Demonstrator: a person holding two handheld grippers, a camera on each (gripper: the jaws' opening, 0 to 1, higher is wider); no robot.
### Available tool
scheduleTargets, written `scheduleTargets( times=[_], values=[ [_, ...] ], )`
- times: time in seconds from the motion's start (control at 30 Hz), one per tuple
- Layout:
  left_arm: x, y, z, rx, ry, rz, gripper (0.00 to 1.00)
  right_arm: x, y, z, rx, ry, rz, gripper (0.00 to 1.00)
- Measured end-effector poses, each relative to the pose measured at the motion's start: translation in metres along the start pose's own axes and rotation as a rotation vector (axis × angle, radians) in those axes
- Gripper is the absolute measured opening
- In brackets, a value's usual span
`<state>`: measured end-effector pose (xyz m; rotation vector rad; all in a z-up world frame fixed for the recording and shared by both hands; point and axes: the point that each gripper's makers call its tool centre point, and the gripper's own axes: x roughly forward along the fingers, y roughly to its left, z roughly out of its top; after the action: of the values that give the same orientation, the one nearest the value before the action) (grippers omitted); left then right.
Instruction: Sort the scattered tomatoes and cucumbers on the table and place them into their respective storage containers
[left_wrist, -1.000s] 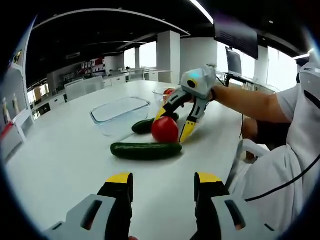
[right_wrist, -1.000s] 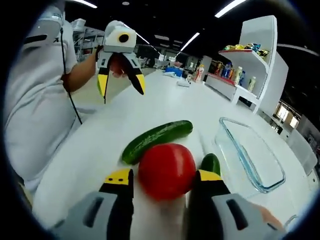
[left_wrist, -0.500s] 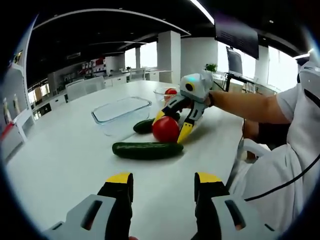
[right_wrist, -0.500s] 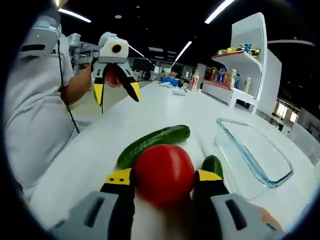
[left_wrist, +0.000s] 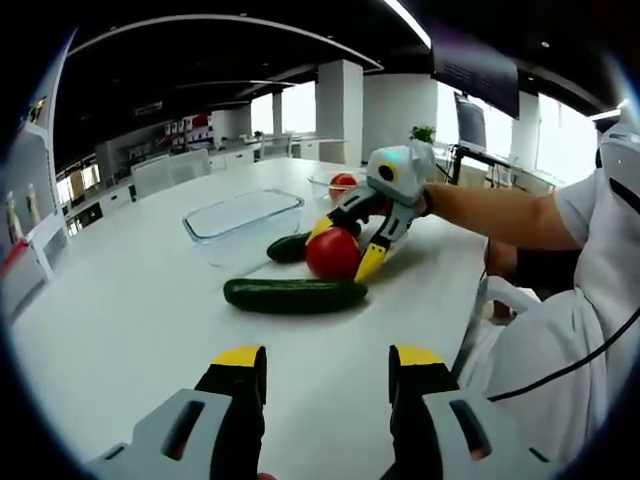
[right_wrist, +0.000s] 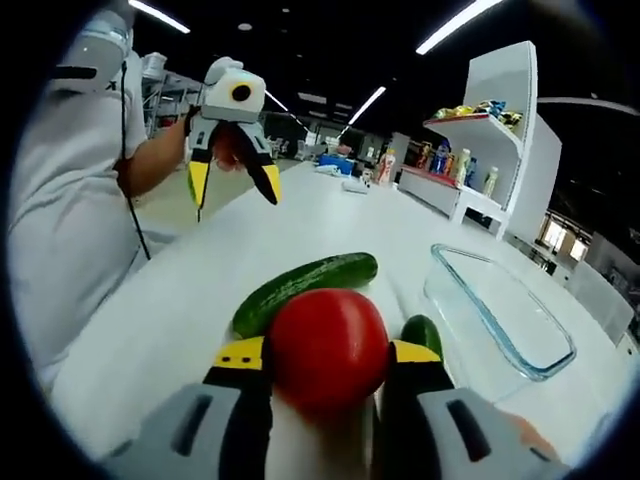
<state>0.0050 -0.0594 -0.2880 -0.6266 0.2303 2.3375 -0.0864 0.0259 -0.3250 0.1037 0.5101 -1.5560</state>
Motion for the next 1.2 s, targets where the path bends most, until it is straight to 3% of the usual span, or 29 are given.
scheduleTargets(
  times=[0.2, 0.8, 1.2],
  values=[
    [0.004, 0.002, 0.003, -0.007, -0.025, -0.004, 0.49, 0.0, -0.002, 0.0, 0.022, -0.003, -0.022, 0.42],
    [0.012, -0.002, -0.003, -0.001, 0.0, -0.027, 0.49, -0.003, -0.012, -0.002, 0.006, 0.016, -0.078, 0.41],
    [0.015, -0.002, -0.003, 0.003, 0.01, -0.027, 0.49, -0.008, -0.015, -0.006, 0.055, 0.01, -0.098, 0.4]
  ],
)
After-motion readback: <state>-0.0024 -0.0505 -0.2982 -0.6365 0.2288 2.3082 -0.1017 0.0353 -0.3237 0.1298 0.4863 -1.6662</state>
